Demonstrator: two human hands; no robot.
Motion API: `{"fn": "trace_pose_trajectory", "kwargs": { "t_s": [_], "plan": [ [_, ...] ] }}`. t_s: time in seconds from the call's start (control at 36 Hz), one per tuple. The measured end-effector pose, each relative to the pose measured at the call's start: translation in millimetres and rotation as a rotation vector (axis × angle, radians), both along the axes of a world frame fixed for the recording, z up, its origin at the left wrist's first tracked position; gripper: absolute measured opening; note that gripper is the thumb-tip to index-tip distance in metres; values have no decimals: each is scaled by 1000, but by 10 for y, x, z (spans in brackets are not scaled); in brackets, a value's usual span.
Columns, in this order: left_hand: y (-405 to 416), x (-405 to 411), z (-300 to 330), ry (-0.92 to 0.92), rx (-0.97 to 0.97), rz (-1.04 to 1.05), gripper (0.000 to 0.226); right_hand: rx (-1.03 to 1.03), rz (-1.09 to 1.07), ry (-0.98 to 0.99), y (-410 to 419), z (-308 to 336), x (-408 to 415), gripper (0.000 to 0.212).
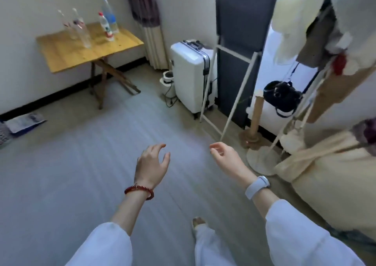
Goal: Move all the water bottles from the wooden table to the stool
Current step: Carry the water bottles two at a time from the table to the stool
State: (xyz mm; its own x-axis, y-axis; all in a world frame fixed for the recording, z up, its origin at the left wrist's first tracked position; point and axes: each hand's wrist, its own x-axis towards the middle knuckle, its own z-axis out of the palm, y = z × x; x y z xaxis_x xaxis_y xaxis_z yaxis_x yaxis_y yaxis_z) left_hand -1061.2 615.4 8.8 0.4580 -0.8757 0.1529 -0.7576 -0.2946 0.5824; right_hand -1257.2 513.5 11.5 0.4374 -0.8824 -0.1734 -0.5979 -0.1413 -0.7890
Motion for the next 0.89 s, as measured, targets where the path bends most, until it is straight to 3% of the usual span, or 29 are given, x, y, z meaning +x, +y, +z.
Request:
{"fn": "trace_pose_trajectory", "kwargs": {
  "t_s": [0.17,0.47,0.89],
  "plan": [
    [-1099,1223,346,21,-15,165,29,-2,153,-3,-1304,225,1446,25],
    [-1995,3331,408,80,-59,439,27,-17,436,16,-2535,331,3941,25],
    [-3769,6929,782,80,-192,492,24,-109,478,-2,-4396,746,7495,25]
  ]
}}
